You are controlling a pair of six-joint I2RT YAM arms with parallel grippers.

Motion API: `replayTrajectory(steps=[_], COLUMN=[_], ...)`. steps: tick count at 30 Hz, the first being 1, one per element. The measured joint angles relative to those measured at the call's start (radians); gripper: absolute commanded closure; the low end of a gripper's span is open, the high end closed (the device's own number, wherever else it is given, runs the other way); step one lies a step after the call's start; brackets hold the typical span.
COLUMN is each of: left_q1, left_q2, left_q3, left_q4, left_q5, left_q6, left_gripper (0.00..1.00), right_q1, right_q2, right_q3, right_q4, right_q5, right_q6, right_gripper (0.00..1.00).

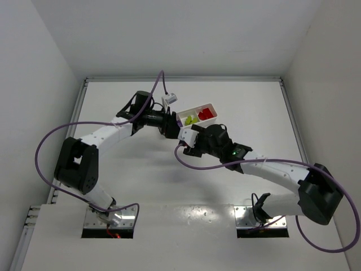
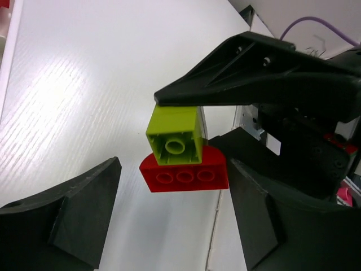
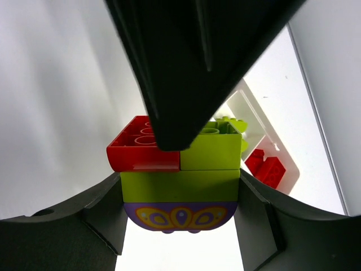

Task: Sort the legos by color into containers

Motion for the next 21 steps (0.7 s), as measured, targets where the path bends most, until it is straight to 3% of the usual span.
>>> replayTrajectory(steps=[12,21], left_q1=[0.0,0.0], left_q2=[0.0,0.008], left_q3=[0.0,0.0], left_q4=[-0.008,0.017], left_q5=[-0.01,0.024], left_q6=[0.001,-0.023], left_gripper=[0.15,0.23], right_q1=[-0.003,0.008], right_q2=[-0.008,-0.008], right_q3=[0.0,0.0], right_q4=[0.002,-0.004], right_q5=[-0.002,-0.026], right_q6=[0.003,0.003], right_gripper=[1.0,1.0])
